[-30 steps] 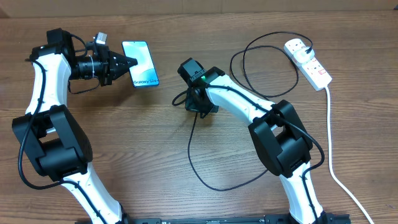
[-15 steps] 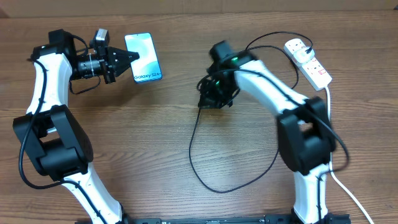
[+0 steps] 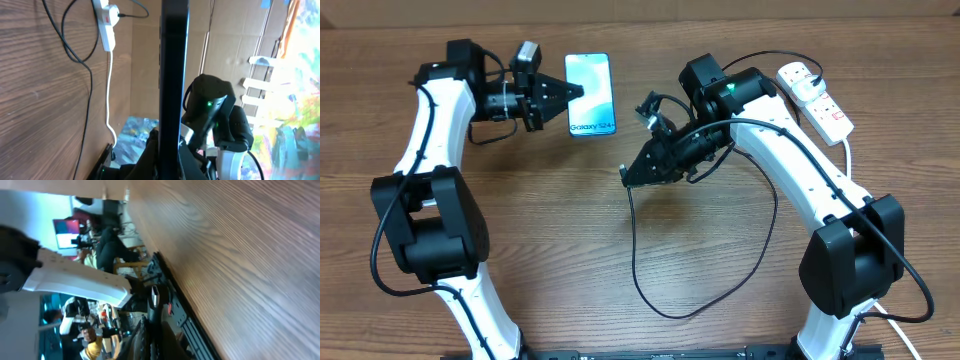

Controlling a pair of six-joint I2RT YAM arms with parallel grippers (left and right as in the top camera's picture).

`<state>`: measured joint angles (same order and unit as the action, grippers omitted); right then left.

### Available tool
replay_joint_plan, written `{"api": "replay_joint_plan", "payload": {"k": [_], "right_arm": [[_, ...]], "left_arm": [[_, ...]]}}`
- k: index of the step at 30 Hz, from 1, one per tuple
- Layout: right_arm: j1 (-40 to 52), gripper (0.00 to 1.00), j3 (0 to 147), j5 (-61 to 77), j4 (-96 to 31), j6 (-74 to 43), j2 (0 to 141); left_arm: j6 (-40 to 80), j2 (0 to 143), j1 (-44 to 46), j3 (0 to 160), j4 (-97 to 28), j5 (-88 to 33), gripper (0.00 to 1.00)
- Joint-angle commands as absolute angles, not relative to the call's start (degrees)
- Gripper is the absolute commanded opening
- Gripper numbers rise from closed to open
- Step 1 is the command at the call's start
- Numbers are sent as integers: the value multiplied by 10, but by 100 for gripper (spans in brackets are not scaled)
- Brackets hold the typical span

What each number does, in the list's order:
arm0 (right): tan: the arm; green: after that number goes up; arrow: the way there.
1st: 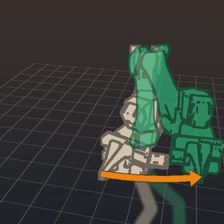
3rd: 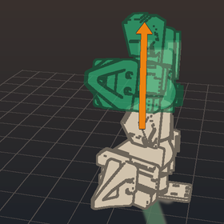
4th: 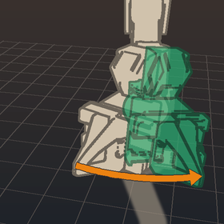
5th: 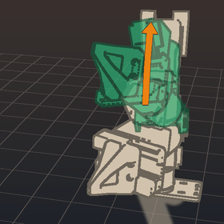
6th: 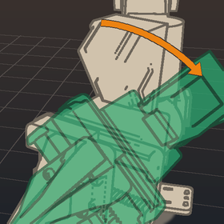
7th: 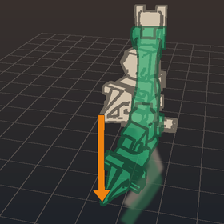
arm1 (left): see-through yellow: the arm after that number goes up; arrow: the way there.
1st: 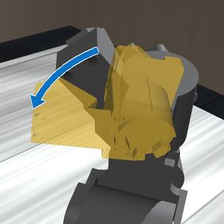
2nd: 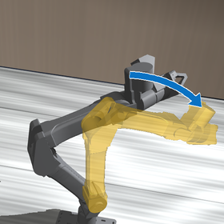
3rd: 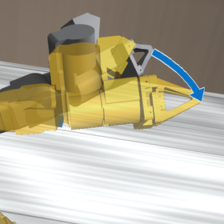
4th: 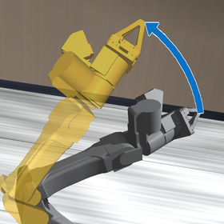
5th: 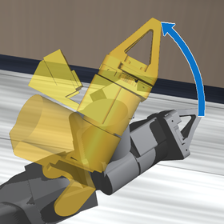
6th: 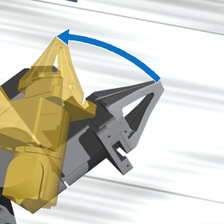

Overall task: Plug charger to phone and switch on socket
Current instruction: 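Lift the plug and carry it to the phone's bottom edge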

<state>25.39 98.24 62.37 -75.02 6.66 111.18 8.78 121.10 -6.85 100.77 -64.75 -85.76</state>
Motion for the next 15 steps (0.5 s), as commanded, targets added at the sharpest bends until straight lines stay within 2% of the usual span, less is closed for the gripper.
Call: {"api": "replay_joint_plan", "payload": {"k": [1,11,15], "right_arm": [[255,4,985,680,-730,107,1108],[255,4,985,683,-612,-1,1108],[259,4,985,640,-600,-35,1108]], "left_arm": [[73,1192,-68,1021,-647,-894,4],[88,1192,-67,1021,-647,-896,4],[95,1192,-67,1021,-647,-906,4]]}}
